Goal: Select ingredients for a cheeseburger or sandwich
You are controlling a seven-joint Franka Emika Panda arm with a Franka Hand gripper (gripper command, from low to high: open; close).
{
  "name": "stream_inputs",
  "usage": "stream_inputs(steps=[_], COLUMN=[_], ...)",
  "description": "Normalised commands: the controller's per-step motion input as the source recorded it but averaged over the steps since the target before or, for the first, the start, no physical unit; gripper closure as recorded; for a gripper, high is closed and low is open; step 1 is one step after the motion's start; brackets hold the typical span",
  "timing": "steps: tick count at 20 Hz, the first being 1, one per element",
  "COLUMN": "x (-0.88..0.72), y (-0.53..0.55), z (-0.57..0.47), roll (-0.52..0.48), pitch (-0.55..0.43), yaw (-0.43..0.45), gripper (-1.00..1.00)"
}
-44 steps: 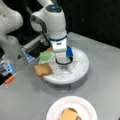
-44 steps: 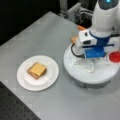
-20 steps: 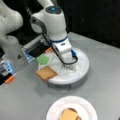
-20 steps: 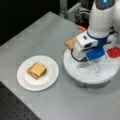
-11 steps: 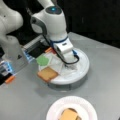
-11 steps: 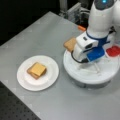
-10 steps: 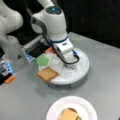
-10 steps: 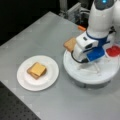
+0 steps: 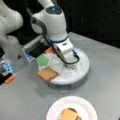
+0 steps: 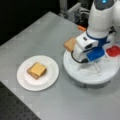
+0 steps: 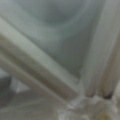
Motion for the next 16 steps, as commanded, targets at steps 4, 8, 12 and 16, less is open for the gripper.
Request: stream_inputs(steps=[4, 8, 12, 16], x=[-0.12, -0.11, -0.08, -0.05], y=[0.07, 0.12, 0.12, 0.1], z=[-0.12, -0.13, -0.1, -0.07], roll=[0.001, 0.011, -0.017, -0.002], pitch=[-0.041, 0.016, 0.034, 0.043], yaw=[-0.208, -0.165, -0.062, -0.011], gripper=[-1.0, -1.0, -1.0, -1.0])
